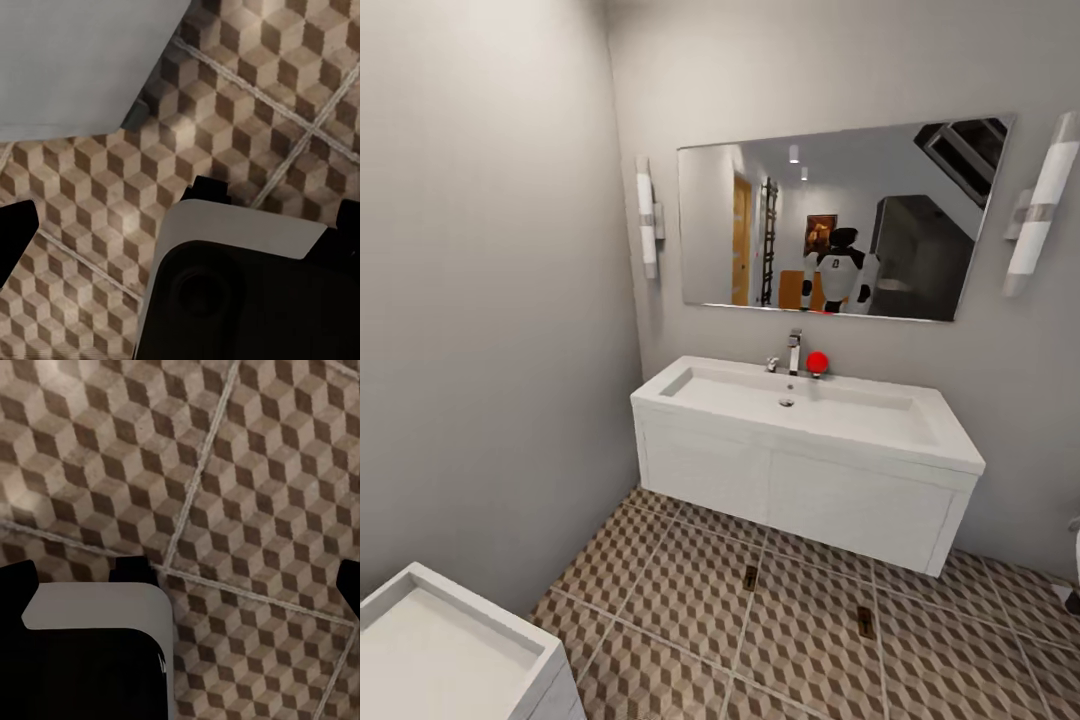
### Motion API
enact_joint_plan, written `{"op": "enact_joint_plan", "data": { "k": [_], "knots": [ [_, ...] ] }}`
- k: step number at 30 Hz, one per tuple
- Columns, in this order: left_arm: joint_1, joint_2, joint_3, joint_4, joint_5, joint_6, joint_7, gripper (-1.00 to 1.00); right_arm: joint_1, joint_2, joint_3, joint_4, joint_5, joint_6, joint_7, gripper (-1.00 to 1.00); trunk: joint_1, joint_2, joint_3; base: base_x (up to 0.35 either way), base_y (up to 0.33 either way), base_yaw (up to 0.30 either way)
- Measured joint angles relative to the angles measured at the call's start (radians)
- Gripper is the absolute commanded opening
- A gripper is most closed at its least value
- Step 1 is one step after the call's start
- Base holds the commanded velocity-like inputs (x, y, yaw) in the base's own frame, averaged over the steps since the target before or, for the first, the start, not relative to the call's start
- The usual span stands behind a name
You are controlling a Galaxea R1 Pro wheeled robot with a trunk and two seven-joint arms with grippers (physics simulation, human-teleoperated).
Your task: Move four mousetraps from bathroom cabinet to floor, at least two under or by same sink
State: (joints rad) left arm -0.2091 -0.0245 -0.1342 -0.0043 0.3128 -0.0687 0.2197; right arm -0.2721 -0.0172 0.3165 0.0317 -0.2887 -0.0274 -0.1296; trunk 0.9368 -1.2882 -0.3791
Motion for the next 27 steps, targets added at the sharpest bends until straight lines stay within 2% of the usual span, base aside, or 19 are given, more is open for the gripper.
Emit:
{"op": "enact_joint_plan", "data": {
  "k": [27],
  "knots": [
    [0.001, -0.001, 0.000, 0.000, 0.000, 0.000, 0.000, 1.00, 0.000, 0.000, 0.000, 0.000, 0.002, 0.000, 0.000, 1.00, 0.000, 0.000, 0.000, 0.000, 0.000, 0.273]
  ]
}}
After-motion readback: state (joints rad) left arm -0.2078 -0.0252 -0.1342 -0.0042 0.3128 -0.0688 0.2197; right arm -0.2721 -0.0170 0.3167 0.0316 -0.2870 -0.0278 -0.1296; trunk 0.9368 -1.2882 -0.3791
